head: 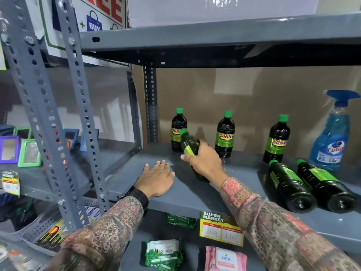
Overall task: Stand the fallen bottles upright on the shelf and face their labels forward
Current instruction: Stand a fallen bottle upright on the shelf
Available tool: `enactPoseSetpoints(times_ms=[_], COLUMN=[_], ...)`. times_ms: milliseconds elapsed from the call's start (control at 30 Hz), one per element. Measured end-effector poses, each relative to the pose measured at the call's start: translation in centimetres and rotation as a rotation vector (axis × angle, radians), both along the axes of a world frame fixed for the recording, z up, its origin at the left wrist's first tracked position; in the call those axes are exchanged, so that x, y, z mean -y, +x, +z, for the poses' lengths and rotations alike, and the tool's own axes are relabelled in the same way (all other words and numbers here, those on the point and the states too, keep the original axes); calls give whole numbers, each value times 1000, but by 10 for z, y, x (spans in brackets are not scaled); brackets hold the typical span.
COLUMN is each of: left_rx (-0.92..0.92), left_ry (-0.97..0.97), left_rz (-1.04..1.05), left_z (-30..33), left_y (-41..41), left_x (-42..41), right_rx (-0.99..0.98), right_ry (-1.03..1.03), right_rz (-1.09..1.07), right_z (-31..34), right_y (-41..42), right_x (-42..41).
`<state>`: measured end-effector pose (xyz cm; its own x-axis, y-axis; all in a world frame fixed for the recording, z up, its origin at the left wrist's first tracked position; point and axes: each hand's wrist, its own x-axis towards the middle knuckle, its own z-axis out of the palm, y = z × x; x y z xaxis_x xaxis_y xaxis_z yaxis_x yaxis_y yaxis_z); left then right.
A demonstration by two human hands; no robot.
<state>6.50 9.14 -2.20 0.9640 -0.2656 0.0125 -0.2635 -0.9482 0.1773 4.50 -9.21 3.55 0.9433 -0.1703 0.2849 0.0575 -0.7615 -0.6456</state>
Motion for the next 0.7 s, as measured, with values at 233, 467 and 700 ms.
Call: enactPoseSetpoints(times_ms=[233,467,700], left_rx=[15,6,0], left_ry=[4,6,11], left_rz=[4,7,6], left_z=[-2,1,3], left_y=[3,-4,-5], left_x=[0,1,2], right_rx=[178,253,282], right_ry=[742,423,327], right_rz=[281,201,100], right_z=[-34,-41,-44], right_y=[14,13,16], right_x=[1,6,8])
